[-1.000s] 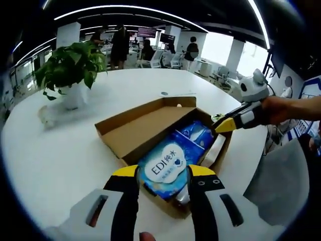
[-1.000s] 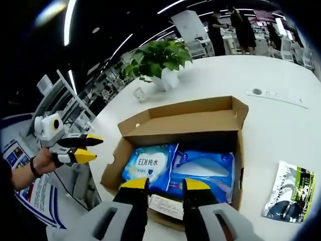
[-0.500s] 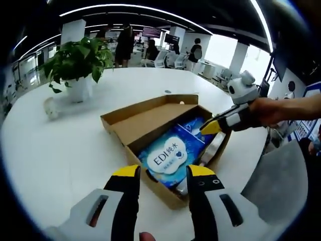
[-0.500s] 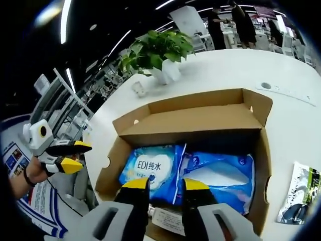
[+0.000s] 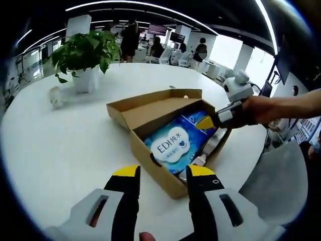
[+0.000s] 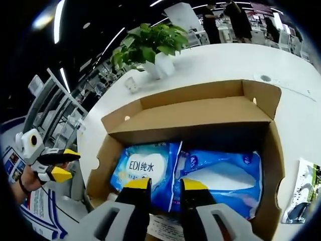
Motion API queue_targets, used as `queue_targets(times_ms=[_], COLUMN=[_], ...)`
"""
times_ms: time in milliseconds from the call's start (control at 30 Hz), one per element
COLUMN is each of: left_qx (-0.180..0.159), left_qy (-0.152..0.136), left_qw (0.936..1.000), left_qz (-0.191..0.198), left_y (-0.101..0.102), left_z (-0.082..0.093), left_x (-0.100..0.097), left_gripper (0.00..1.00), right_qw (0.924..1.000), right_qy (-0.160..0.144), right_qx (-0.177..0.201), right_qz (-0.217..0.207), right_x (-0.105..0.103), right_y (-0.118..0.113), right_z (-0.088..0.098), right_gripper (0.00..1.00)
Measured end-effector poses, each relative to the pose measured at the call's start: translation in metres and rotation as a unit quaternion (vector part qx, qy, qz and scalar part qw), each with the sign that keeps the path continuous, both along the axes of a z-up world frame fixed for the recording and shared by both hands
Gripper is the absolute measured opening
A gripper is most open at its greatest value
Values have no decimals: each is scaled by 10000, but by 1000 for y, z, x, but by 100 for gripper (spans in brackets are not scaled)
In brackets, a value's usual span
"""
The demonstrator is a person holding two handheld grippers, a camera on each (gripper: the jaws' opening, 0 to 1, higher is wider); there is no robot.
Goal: Operate the shoe box by opening the lid, removing the specified soft item, and placing it in the target area until the item is outside and the box remains undamaged.
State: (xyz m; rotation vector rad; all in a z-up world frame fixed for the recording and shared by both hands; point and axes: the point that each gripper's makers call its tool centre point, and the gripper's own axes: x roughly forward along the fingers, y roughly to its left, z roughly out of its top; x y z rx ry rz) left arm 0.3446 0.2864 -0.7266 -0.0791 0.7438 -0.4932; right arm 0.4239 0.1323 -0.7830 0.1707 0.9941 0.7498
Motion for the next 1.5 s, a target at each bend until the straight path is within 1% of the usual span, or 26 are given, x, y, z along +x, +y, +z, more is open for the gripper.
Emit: queue_targets(times_ms=[167,267,333,433,667,733,767,800,867,1033,1300,1400,1433,1500], left_qx=[-7,-27,-32,-59,-85,-90,-96,-100,-112,-140,-194,-232,-238,-262], left_qy=[22,25,30,39,60,60,57,58,59,68,73,91,102,120], left_qw=[10000,10000,9999,9999,9999,9999,9999,9999,9999,9999,9998,9997,9997,9996], left_qz=[54,90,94,97,33,26,32,38,44,67,60,47,34,12], left_y=[5,6,6,4,-4,-6,-6,-6,-7,-7,-13,-17,-19,-23], left_z=[-1,-1,-2,-3,-4,-4,-3,-3,-3,-3,-2,-3,-3,-4], left_x=[-2,-2,-2,-2,-3,-3,-3,-3,-3,-3,-3,-2,-2,-2], left_gripper=[36,36,36,36,36,36,36,36,36,35,35,35,35,35], right_qw=[10000,10000,9999,10000,9999,9998,9997,9997,9997,9997,9996,9995,9995,9994], right_qy=[26,2,-39,29,59,5,-14,24,36,-54,-201,-250,-274,-300], right_qx=[-18,-9,-120,-60,-125,-206,-247,-211,-184,-225,-144,-116,-109,-101], right_qz=[-7,51,41,-5,-36,-53,-75,-100,-124,-82,-128,-138,-146,-151], right_x=[6,6,12,15,18,20,21,20,20,16,16,11,4,-1], right_y=[3,8,6,8,11,9,7,7,7,5,-2,-2,-2,-3], right_z=[-6,-7,-12,-16,-24,-25,-26,-26,-25,-19,-5,3,9,15], right_gripper=[17,11,8,8,8,4,1,0,0,0,0,0,0,0])
